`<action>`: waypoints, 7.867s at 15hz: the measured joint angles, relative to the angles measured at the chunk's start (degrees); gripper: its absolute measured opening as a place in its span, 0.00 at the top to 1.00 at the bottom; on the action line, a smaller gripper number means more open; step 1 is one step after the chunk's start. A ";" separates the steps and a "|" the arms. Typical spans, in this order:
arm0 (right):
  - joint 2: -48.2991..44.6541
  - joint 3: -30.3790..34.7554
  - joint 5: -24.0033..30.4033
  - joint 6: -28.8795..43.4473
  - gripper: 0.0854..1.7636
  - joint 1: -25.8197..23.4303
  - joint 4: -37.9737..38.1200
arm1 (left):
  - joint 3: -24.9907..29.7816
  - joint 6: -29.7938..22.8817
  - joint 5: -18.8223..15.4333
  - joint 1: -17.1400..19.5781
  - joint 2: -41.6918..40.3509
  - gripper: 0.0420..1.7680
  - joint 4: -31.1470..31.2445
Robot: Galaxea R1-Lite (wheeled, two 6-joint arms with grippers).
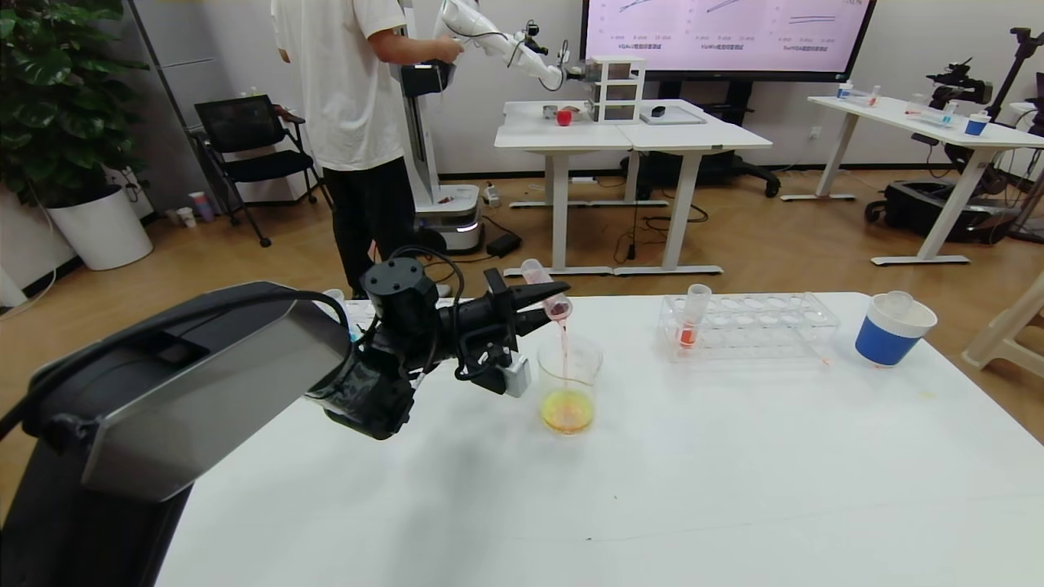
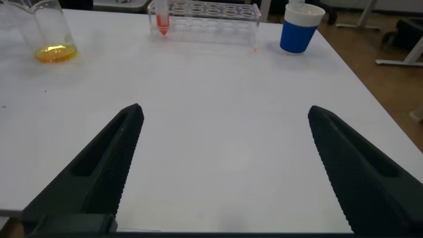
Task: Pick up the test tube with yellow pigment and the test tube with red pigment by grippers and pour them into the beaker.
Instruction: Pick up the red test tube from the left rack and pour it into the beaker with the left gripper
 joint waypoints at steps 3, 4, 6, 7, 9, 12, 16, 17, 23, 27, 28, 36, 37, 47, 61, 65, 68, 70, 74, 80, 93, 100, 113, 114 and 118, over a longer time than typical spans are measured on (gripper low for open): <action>0.00 0.00 0.02 0.00 0.02 0.00 0.00 | -0.02 2.43 0.01 0.10 0.61 0.74 0.02; 0.00 0.00 0.02 0.00 0.02 0.00 0.00 | -0.02 3.39 0.06 0.13 0.83 0.74 0.02; 0.00 0.00 0.02 0.00 0.02 0.00 -0.02 | -0.52 5.56 0.01 0.24 1.18 0.74 0.22; 0.00 0.00 0.02 0.00 0.02 0.00 0.00 | -0.91 6.14 0.01 0.29 1.27 0.74 0.27; 0.00 0.00 0.02 0.00 0.02 0.00 0.00 | -1.35 7.52 -0.02 0.29 1.29 0.74 0.30; 0.00 0.00 0.02 0.00 0.02 0.00 0.00 | -1.24 10.64 -0.24 0.30 1.22 0.74 0.33; 0.00 0.00 0.00 0.00 0.02 0.00 0.00 | -0.96 12.73 -0.41 0.07 1.22 0.74 0.17; 0.00 0.00 0.00 -0.01 0.02 0.00 0.00 | -0.91 12.42 -0.40 0.07 1.22 0.74 0.13; 0.00 0.00 0.04 0.00 0.02 0.00 0.00 | -0.63 -4.88 13.02 -0.85 0.00 0.74 -8.44; 0.00 -0.02 0.02 -0.01 0.02 0.00 0.00 | 2.95 -25.89 37.00 -3.86 -2.93 0.74 -10.25; 0.00 -0.02 0.02 0.00 0.02 0.00 0.00 | 3.45 -31.98 43.51 -4.83 -3.85 0.74 -10.14; 0.00 0.00 0.02 0.00 0.02 0.00 0.00 | 4.27 -72.97 73.67 -6.86 -12.74 0.74 12.90; 0.00 0.00 0.02 0.00 0.02 0.00 0.00 | 4.52 -78.09 74.53 -6.40 -14.53 0.74 17.88; 0.00 0.00 0.02 0.00 0.02 -0.02 0.00 | 9.65 -83.09 67.06 13.56 -23.78 0.74 20.18; 0.00 0.00 0.02 0.00 0.02 0.00 0.00 | 8.16 -87.89 58.37 34.46 -10.36 0.74 10.53; 0.00 0.00 0.00 0.00 0.02 -0.02 0.00 | 6.67 -87.93 58.37 35.43 -6.03 0.74 10.42; 0.00 0.00 0.00 0.00 0.02 0.00 0.02 | 6.51 -88.04 58.37 35.49 -5.03 0.74 10.42; 0.00 0.00 0.02 0.00 0.02 0.00 0.00 | 6.53 -89.31 58.37 35.54 -4.93 0.74 10.47; 0.00 0.00 0.02 0.00 0.02 0.00 0.00 | 7.14 -89.80 58.43 35.68 -5.07 0.71 10.14; 0.00 0.00 0.04 0.00 0.02 0.00 0.00 | 7.23 -89.58 58.51 35.66 -5.99 0.01 9.31; 0.00 0.00 0.02 0.00 0.02 0.02 0.00 | 6.92 -89.49 57.19 17.44 -21.66 0.01 17.88; 0.00 0.00 0.02 -0.01 0.02 0.00 0.00 | 16.20 -84.43 53.64 17.93 -44.29 0.01 27.04; 0.00 0.00 0.02 0.00 0.02 -0.02 0.00 | 36.00 -87.37 43.17 26.66 -100.67 0.01 53.44; 0.00 0.00 0.02 0.00 0.02 0.00 0.00 | 37.33 -87.89 42.98 25.62 -104.58 0.01 54.96; 0.00 0.00 -0.02 0.00 0.02 0.00 0.02 | 41.44 -88.20 43.58 22.60 -119.98 0.01 62.34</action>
